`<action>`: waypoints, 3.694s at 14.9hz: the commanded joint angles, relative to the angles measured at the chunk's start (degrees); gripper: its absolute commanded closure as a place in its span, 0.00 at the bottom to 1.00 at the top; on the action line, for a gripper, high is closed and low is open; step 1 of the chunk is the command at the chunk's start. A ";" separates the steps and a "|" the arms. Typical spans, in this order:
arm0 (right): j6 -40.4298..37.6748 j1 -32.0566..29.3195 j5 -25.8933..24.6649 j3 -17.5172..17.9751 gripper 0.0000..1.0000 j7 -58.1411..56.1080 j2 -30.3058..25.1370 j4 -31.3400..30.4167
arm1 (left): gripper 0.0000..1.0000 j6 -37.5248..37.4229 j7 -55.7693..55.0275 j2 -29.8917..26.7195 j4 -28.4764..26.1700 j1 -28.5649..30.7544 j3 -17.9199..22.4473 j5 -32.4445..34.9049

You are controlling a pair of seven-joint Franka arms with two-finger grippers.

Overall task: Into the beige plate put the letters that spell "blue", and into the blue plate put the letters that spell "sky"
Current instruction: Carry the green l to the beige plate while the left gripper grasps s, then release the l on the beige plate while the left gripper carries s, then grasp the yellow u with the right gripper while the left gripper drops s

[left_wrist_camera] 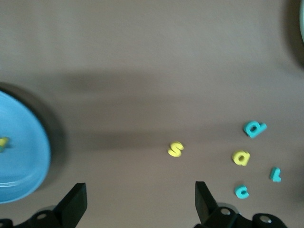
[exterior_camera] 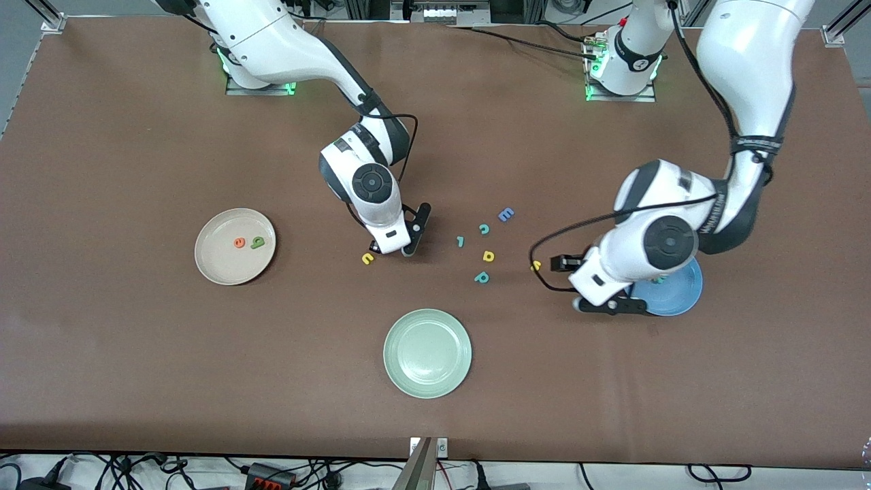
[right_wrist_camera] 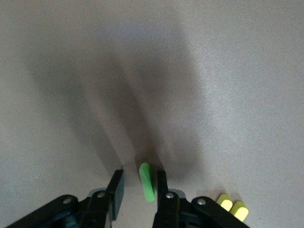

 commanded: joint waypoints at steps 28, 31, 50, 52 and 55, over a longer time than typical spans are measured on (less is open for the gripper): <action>-10.32 -28.66 -0.14 -8.28 1.00 10.14 -12.97 -14.27 | 0.78 21.52 -6.89 7.79 -12.19 -3.95 0.99 11.75; -7.77 -29.72 0.39 -8.28 0.00 10.85 -11.48 -14.09 | 0.93 20.82 -6.54 7.35 -11.93 -3.59 0.90 11.75; -7.77 -15.41 9.09 -1.07 0.00 16.65 -4.19 4.35 | 0.00 3.77 35.12 -1.18 -6.67 17.50 0.28 10.00; -7.68 -12.95 6.55 -1.07 0.00 15.51 -2.08 6.29 | 0.00 3.41 32.94 -1.70 -5.69 17.41 0.11 9.55; -5.93 -9.34 5.75 -1.33 0.00 16.12 -0.23 7.00 | 0.00 1.31 28.63 -3.46 -4.72 17.06 0.11 9.55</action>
